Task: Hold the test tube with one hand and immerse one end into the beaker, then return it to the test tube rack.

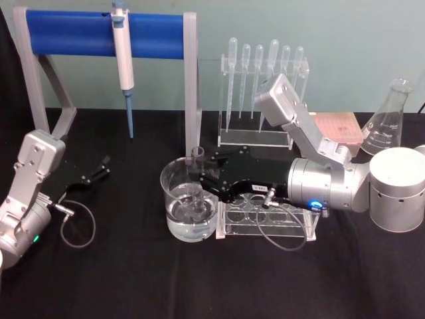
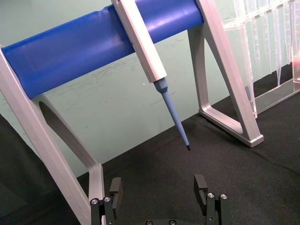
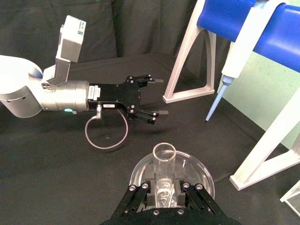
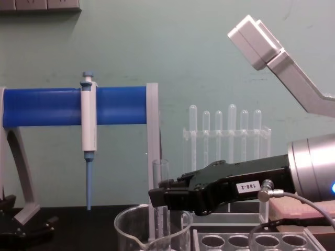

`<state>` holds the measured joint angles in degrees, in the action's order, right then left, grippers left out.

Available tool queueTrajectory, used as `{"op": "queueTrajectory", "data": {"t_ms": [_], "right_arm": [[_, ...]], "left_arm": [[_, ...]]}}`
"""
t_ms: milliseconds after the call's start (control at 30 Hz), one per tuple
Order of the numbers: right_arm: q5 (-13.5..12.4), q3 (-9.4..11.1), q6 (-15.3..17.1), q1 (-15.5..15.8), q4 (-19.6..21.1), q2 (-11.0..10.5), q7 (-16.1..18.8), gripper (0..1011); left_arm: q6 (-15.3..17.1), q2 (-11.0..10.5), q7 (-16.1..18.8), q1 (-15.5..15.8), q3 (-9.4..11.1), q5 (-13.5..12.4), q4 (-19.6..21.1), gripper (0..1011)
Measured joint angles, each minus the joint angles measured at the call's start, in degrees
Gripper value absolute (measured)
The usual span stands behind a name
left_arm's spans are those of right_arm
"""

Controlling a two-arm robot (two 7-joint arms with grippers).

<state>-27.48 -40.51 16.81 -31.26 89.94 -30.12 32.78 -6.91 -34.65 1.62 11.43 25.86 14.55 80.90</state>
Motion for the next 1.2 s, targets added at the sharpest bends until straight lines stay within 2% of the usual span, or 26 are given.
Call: {"op": "queueTrajectory", "data": {"t_ms": [1200], "right_arm": [[0.0, 0.0, 0.0, 0.0, 0.0, 0.0, 0.0, 231]], "left_arm": [[0.0, 0.0, 0.0, 0.0, 0.0, 0.0, 0.0, 1000]]}}
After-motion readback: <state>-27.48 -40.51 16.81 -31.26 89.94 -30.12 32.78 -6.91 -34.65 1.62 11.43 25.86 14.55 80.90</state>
